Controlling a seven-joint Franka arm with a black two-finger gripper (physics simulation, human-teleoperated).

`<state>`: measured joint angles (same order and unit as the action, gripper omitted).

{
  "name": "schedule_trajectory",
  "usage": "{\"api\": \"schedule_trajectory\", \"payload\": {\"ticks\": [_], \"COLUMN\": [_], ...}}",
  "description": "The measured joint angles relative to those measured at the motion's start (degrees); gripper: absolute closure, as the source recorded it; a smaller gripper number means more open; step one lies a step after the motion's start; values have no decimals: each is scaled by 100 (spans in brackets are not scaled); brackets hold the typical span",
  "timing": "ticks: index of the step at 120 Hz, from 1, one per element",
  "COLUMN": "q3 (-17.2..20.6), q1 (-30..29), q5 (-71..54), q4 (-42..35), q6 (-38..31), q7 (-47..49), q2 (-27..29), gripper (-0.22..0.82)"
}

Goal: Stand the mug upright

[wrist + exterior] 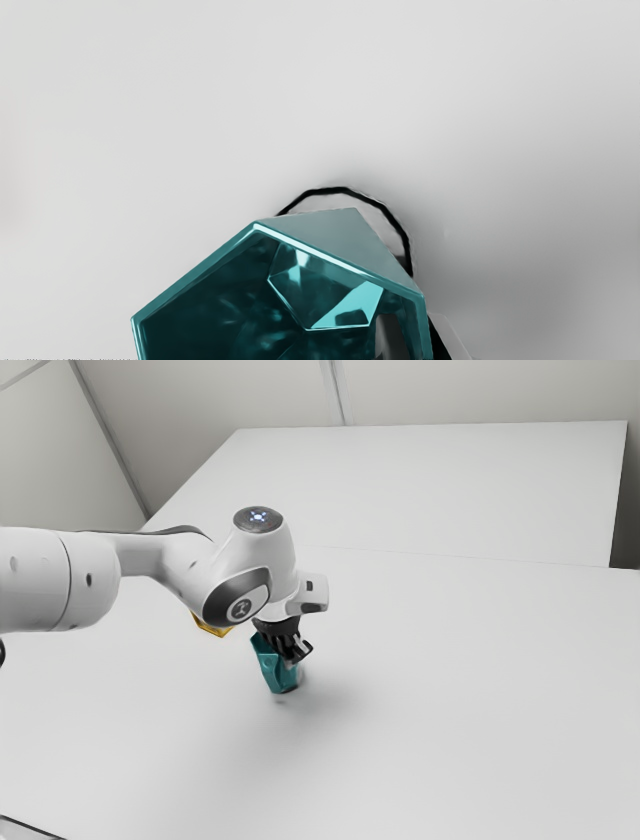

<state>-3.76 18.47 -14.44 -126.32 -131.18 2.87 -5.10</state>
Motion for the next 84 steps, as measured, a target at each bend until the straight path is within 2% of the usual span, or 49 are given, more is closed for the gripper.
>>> {"api": "schedule_trajectory", "payload": {"ticks": [14,26,41,60,68,84], "q3": [-10,-11,-5,-9,-38,34], "q1": [12,-12,-34,-19,16,-141], "q5": [38,56,76,87,112,560], "q4": [16,19,-12,53,550,2442], "q6": [21,34,51,91,277,1295], "q7": [127,220,327,442,466,336], "q2": [6,81,267,600,620,96], "gripper": [43,28,16,9,7,5]}}
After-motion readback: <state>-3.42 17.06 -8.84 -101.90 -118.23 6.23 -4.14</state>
